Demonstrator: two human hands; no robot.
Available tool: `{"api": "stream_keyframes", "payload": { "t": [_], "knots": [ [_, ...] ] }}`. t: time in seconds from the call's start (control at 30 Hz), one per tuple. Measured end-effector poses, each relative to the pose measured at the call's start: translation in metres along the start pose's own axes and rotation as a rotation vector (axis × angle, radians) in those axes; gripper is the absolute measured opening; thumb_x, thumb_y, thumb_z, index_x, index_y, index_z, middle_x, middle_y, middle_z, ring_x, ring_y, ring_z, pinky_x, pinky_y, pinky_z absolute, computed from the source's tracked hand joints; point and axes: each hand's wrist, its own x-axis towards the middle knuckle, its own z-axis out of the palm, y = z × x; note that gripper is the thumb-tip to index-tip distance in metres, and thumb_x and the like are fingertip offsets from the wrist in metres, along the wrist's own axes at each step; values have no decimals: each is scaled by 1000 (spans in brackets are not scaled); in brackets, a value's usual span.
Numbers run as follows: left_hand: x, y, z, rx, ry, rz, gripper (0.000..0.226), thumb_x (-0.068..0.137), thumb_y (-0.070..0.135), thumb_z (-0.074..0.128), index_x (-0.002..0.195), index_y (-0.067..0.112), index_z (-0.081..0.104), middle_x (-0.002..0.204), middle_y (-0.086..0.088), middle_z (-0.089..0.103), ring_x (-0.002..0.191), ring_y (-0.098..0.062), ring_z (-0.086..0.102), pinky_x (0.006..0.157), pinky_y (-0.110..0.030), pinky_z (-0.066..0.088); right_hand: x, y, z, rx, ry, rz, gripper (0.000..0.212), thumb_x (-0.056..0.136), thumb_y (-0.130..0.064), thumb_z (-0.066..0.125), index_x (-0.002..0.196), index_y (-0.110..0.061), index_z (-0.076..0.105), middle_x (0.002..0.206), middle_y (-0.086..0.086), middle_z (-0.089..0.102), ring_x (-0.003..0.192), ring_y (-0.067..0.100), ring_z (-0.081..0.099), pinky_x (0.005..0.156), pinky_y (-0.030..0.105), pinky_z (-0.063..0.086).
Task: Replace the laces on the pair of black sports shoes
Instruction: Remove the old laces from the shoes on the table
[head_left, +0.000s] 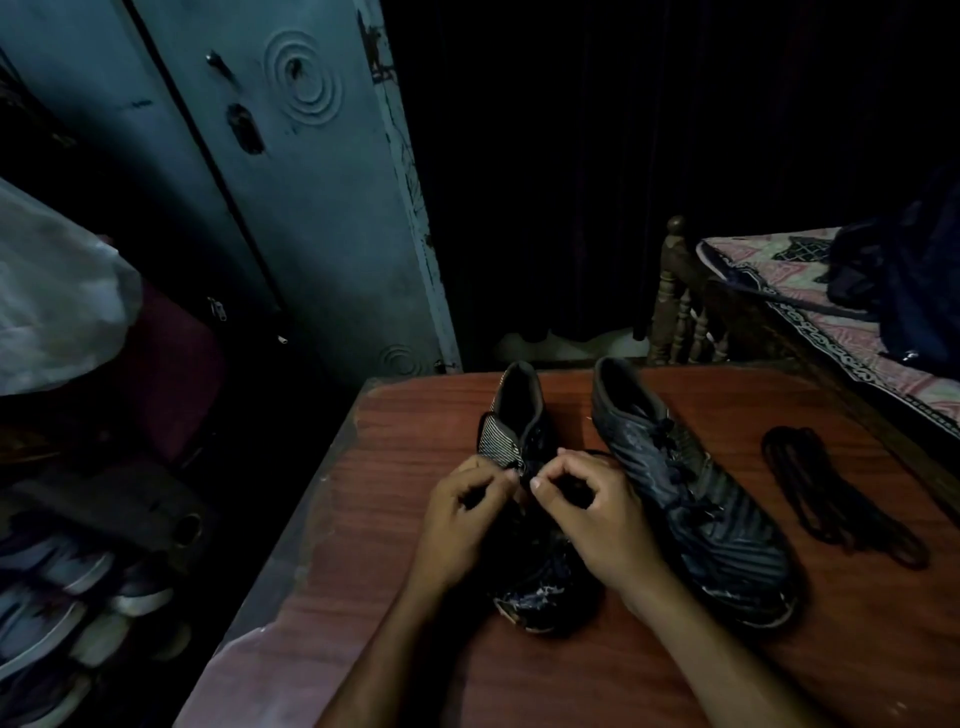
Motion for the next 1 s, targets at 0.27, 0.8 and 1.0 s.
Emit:
{"api": "stream_keyframes", "payload": {
  "t": [0.27,0.8,1.0],
  "knots": [
    [3,0,-3,14,0,-31,10,84,37,75,80,28,79,82,10,65,82,-6,63,75,-22,47,-4,-2,3,-26,-100,-75,19,77,-51,65,74,-32,67,91,-18,66,131,-5,40,108,13,28],
    [1,2,-2,9,-8,12,26,86,42,70,69,23,75,74,-5,59,76,-9,57,69,-28,43,0,2,0,15,-32,48,16,87,-27,76,73,-29,70,106,-15,68,127,-8,45,97,5,31],
    [4,-2,0,66,24,-53,10,88,28,79,79,25,80,78,11,63,80,-6,61,73,-24,47,-3,2,2,-45,-166,-71,29,80,-58,63,74,-30,69,91,-14,65,136,0,37,109,8,20]
  ]
}}
